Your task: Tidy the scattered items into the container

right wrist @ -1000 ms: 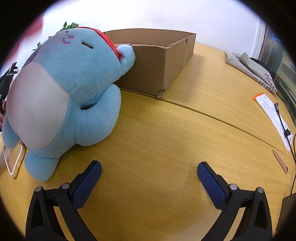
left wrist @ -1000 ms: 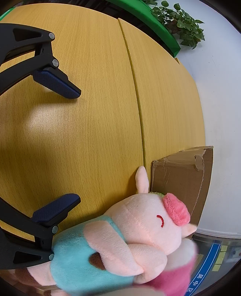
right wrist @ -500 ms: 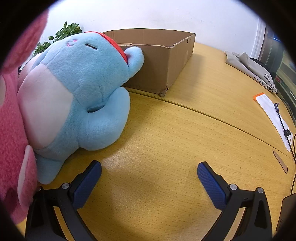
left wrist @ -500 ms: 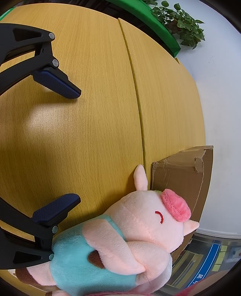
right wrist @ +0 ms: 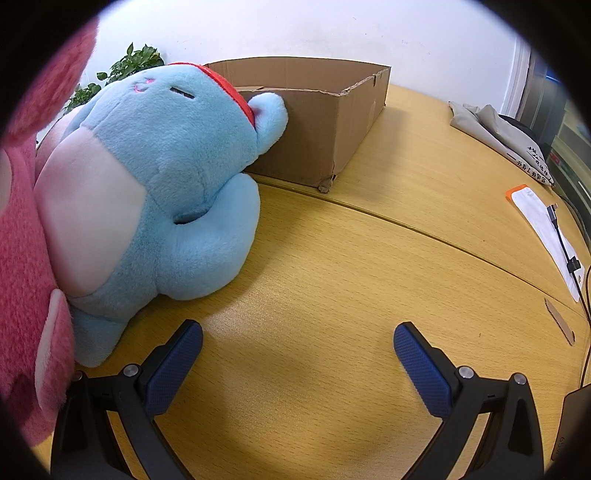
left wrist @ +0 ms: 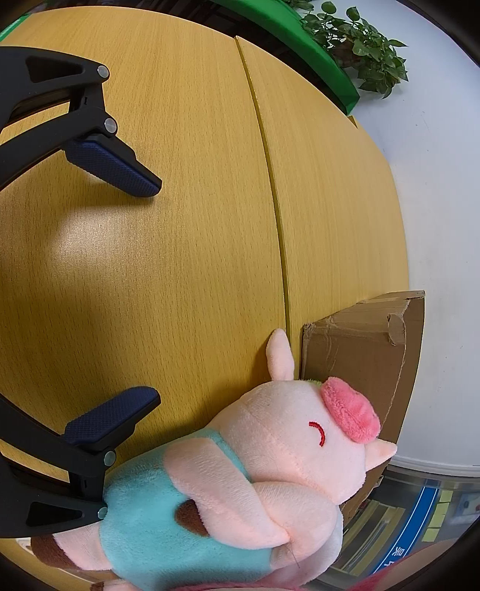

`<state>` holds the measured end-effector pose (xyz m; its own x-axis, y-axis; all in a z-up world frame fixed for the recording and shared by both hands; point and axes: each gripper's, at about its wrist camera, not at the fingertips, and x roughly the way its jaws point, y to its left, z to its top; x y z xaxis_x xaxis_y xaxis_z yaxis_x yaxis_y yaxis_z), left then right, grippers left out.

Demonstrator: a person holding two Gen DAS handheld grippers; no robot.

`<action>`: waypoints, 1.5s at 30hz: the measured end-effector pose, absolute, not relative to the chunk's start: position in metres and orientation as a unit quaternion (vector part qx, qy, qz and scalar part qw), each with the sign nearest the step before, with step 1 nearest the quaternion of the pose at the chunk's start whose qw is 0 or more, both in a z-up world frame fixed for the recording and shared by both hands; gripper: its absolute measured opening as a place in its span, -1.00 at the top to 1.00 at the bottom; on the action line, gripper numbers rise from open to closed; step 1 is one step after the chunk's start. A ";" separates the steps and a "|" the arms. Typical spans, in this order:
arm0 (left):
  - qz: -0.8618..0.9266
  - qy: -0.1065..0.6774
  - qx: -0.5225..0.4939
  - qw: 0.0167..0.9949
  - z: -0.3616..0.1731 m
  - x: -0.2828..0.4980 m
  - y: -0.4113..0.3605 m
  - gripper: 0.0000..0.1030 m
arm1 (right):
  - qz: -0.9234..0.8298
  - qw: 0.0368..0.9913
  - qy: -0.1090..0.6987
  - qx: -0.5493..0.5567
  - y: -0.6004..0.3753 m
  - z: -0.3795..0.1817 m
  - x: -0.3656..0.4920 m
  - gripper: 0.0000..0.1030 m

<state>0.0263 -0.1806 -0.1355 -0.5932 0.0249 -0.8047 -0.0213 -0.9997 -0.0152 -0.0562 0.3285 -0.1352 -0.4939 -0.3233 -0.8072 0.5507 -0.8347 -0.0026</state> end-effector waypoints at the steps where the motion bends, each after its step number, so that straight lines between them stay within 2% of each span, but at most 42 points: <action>1: 0.893 -0.002 -0.451 0.013 -0.136 0.026 -0.181 -1.00 | -0.854 0.256 0.131 0.433 0.329 -0.135 -0.056 -1.00; 16: 0.893 -0.006 -0.451 0.005 -0.135 0.030 -0.181 -1.00 | -0.853 0.259 0.132 0.433 0.330 -0.136 -0.064 -1.00; 22: 0.892 -0.010 -0.453 -0.006 -0.135 0.041 -0.183 -1.00 | -0.866 0.215 0.113 0.438 0.343 -0.135 -0.032 -1.00; 26: 0.896 -0.024 -0.442 -0.018 -0.120 0.079 -0.180 -1.00 | -0.868 0.134 0.084 0.470 0.373 -0.131 0.015 -0.99; 31: 0.932 -0.013 -0.359 -0.046 -0.057 0.148 -0.150 -1.00 | -0.905 0.055 0.041 0.421 0.405 -0.089 0.101 -0.99; 37: 0.965 -0.002 -0.264 0.004 0.011 0.192 -0.072 -1.00 | -0.949 0.110 -0.036 0.292 0.364 -0.008 0.173 -0.99; 41: 0.969 0.009 -0.243 0.032 0.025 0.201 -0.024 -1.00 | -0.955 0.161 -0.043 0.247 0.308 0.018 0.196 -0.99; 45: 0.966 0.026 -0.252 0.053 0.018 0.209 0.005 -1.00 | -0.955 0.165 -0.022 0.244 0.273 0.020 0.193 -0.99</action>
<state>0.2090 0.0050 0.0182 -0.8675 0.0898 -0.4892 -0.1160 -0.9930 0.0235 0.1928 0.2727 0.0196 -0.8268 -0.3253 -0.4589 0.3035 -0.9449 0.1229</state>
